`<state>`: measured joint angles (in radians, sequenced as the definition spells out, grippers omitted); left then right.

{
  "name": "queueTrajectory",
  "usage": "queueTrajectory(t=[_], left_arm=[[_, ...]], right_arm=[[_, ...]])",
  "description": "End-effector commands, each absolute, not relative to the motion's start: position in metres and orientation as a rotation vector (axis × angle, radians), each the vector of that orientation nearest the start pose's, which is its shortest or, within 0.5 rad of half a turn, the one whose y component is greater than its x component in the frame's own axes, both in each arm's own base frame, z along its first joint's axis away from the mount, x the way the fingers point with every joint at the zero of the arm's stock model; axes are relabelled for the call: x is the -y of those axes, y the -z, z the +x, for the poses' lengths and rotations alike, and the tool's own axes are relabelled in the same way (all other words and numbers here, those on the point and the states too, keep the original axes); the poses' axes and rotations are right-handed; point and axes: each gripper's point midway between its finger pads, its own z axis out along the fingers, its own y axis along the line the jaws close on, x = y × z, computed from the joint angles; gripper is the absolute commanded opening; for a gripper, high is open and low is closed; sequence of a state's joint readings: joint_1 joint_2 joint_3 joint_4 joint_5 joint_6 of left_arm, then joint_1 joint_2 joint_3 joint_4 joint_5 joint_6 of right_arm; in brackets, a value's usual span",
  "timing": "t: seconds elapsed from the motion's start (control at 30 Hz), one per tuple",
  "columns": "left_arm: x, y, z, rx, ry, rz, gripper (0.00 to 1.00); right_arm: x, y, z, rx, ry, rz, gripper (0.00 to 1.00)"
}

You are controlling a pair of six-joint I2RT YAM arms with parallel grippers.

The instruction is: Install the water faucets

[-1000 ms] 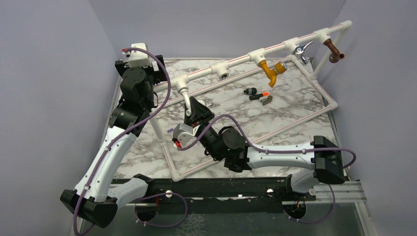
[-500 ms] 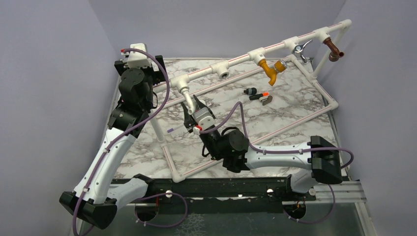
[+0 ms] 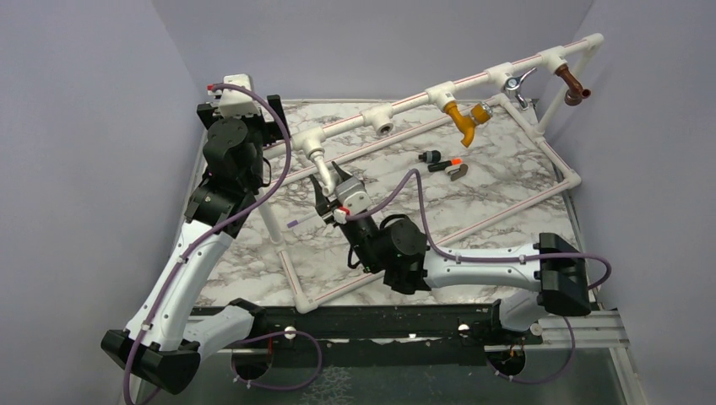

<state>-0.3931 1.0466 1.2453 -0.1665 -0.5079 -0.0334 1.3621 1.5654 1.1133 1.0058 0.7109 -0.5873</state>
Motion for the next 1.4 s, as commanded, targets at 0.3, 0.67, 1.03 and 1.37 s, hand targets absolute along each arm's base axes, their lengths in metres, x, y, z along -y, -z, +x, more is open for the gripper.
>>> queueTrajectory(t=[0.3, 0.67, 1.03, 1.37], left_arm=[[0.056, -0.414, 0.346, -1.55, -0.042, -0.108, 0.99], [0.056, -0.413, 0.347, -1.554, -0.045, -0.108, 0.99], [0.056, -0.413, 0.348, -1.558, -0.042, -0.107, 0.99], [0.057, -0.41, 0.35, -1.564, -0.042, -0.105, 0.99]], right_arm=[[-0.385, -0.455, 0.195, -1.074, -0.601, -0.44, 0.81], [-0.387, -0.44, 0.174, -1.037, -0.471, -0.832, 0.87], [-0.386, -0.412, 0.177, -0.911, -0.101, -1.011, 0.83], [-0.39, -0.409, 0.205, -0.898, 0.18, -0.869, 0.72]])
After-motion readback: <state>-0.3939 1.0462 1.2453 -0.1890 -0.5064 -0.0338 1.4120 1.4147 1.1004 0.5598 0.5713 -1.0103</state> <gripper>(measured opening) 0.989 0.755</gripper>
